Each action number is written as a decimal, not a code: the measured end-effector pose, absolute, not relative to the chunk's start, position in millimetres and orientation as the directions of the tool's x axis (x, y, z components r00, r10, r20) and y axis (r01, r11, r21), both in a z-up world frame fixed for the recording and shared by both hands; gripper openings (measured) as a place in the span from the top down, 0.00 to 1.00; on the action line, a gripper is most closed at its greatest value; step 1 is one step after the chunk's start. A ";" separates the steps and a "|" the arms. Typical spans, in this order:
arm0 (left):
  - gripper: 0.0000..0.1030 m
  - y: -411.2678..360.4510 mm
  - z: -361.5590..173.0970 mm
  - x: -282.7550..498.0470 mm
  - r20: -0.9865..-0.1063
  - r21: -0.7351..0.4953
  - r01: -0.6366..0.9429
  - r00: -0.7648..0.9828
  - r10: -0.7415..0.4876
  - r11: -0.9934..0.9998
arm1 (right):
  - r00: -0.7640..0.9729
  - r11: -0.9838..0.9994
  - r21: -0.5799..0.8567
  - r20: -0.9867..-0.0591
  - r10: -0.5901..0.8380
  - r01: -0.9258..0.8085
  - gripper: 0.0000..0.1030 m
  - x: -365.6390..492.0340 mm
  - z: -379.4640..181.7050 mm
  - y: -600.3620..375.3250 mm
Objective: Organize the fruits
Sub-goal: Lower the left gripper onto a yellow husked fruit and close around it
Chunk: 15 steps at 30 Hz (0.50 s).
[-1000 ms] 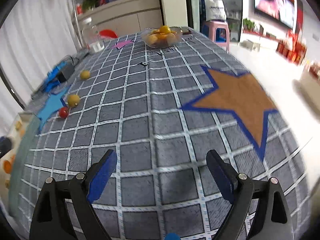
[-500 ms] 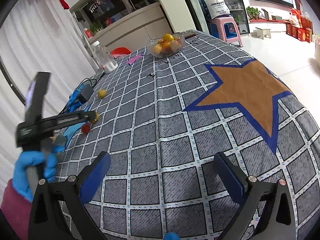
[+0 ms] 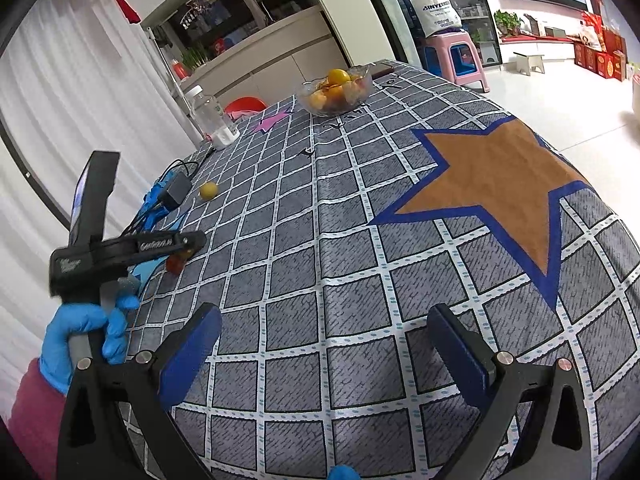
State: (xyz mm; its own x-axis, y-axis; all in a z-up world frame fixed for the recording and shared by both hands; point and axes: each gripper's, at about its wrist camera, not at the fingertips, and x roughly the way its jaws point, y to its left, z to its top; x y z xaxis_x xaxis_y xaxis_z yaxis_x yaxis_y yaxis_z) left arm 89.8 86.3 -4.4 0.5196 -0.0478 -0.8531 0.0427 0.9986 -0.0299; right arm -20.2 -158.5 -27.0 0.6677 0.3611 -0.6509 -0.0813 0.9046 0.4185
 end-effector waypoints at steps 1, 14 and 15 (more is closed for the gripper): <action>0.70 84.8 -3.2 82.8 -0.850 -0.042 0.052 0.524 -0.063 0.998 | 0.668 0.905 0.418 -0.651 0.361 -0.081 0.00 -20.1 -27.0 -158.4; 0.70 42.2 -4.8 -9.0 -0.834 -0.012 0.247 0.532 -0.146 0.969 | 0.668 0.905 0.418 -0.651 0.361 -0.081 0.00 -19.3 -27.0 -157.9; 0.70 40.9 -4.9 -15.9 -0.826 0.005 0.251 0.547 -0.138 0.968 | 0.667 0.905 0.417 -0.652 0.360 -0.081 0.00 -19.2 -26.9 -157.8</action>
State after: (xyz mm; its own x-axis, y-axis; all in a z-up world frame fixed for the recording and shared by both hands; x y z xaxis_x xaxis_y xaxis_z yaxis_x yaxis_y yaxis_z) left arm -15.9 40.9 -4.9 0.5467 -0.1376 -0.8260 0.2514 0.9679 0.0051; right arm -19.2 -157.8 -26.9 0.6674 0.3603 -0.6517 -0.0811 0.9051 0.4174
